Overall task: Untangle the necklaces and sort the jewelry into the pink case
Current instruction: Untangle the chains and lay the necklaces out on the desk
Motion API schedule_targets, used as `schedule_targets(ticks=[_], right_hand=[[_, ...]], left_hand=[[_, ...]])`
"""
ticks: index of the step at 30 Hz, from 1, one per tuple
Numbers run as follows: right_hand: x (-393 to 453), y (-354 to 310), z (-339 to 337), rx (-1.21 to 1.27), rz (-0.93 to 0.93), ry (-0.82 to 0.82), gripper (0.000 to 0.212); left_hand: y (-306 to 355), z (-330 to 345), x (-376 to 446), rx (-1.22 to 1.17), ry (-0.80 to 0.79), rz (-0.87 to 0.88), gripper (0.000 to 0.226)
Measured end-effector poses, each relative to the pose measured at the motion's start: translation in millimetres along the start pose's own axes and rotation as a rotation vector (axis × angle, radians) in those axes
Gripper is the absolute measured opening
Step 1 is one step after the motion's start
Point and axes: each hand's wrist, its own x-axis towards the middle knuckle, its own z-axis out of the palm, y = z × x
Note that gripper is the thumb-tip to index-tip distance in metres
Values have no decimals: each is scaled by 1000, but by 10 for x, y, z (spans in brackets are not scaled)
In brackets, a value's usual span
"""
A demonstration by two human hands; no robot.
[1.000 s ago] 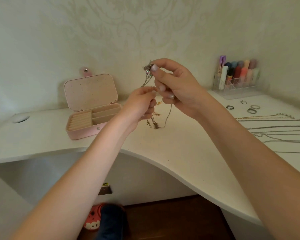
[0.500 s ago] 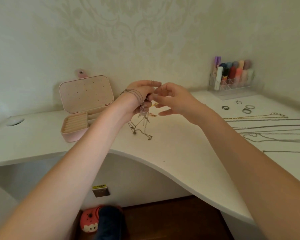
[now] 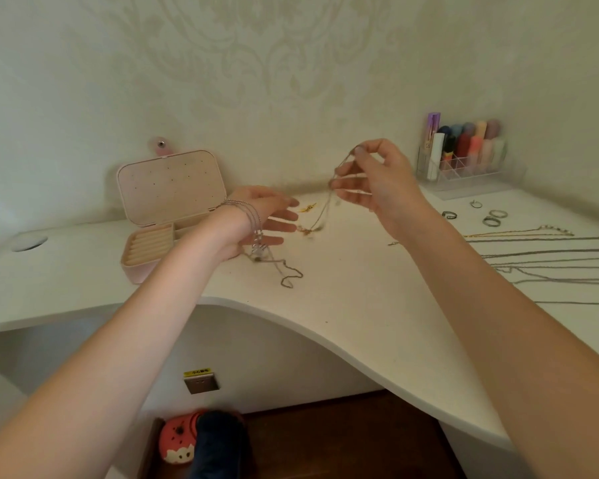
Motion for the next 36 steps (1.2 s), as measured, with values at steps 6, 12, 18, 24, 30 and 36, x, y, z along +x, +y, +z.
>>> schedule_targets(ticks=[6,12,18,24,30,36], right_hand=[[22,-107,-99,19,-87,128,8],[-3,-149,-62,-115,-91,35,5],[-64,-137,45,-231,-104,-116,7],[-105,-104,121,-312,-130,-243,5],[-117,-121,131,-290,-128,-257,6],[-129,-122,135,-240,-126,-258,6]], left_hand=[[-179,-94,43,196,-42,-23,14],[-131,-119,95,722,-199,-43,25],[105,-159,153,829,-339,-256,34],[154,-224,97,883,-380,-324,41],[145,-79,-20,555,-198,-156,28],[61,129,-167,72,-238,95,25]])
